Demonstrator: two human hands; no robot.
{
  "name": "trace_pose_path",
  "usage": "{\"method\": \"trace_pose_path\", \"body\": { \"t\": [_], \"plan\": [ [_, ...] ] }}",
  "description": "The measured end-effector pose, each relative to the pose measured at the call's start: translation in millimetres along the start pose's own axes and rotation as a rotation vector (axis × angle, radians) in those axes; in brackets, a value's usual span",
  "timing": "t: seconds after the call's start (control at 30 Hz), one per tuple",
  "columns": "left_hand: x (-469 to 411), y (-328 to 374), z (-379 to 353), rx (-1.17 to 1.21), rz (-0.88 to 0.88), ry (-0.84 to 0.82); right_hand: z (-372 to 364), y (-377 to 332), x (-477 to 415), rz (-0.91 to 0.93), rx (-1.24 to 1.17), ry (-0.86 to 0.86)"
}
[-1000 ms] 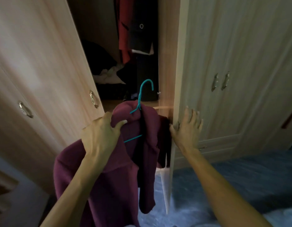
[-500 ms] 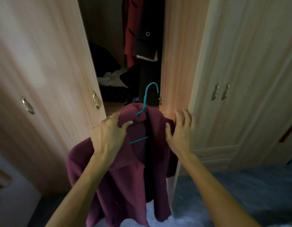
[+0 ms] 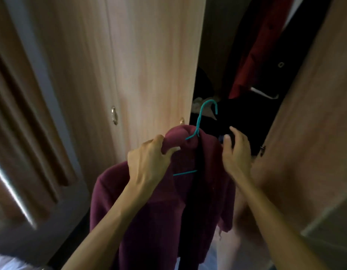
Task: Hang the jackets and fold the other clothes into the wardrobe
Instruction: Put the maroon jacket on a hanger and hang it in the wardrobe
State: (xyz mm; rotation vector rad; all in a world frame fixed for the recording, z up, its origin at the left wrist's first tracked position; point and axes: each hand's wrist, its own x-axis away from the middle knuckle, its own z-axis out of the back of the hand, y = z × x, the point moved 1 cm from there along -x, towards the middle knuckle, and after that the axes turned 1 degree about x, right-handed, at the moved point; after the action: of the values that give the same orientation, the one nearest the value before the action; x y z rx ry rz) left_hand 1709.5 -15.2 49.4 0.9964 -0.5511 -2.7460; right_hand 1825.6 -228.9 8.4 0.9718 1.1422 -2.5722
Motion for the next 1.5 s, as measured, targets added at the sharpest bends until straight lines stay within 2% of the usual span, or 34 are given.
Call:
{"method": "trace_pose_path", "body": {
  "t": [0.27, 0.47, 0.7, 0.87, 0.97, 1.2, 1.5],
  "plan": [
    [-34.9, -69.5, 13.7, -0.005, 0.02, 0.077, -86.4, -28.4, -60.9, 0.006, 0.023, -0.144],
    [-52.7, -96.7, 17.2, -0.035, 0.041, 0.175, -130.8, -51.5, -100.3, -0.005, 0.003, -0.239],
    [-82.8, -94.2, 8.2, -0.109, 0.05, 0.231, -168.6, -48.3, -166.7, 0.053, -0.023, -0.205],
    [-104.4, -74.1, -5.9, -0.156, 0.05, 0.245, -199.9, -22.3, -208.1, -0.117, 0.071, -0.279],
    [-115.2, -61.3, -15.4, -0.168, 0.06, 0.247, -212.7, -12.2, -225.1, -0.116, 0.067, -0.297],
    [-118.1, -51.1, -31.4, -0.209, 0.105, 0.246, -225.3, -17.1, -221.8, -0.146, -0.165, -0.259],
    [-85.4, -48.3, -25.7, -0.19, 0.12, 0.218, -204.7, -30.2, -185.6, -0.179, -0.195, -0.262]
  ]
}}
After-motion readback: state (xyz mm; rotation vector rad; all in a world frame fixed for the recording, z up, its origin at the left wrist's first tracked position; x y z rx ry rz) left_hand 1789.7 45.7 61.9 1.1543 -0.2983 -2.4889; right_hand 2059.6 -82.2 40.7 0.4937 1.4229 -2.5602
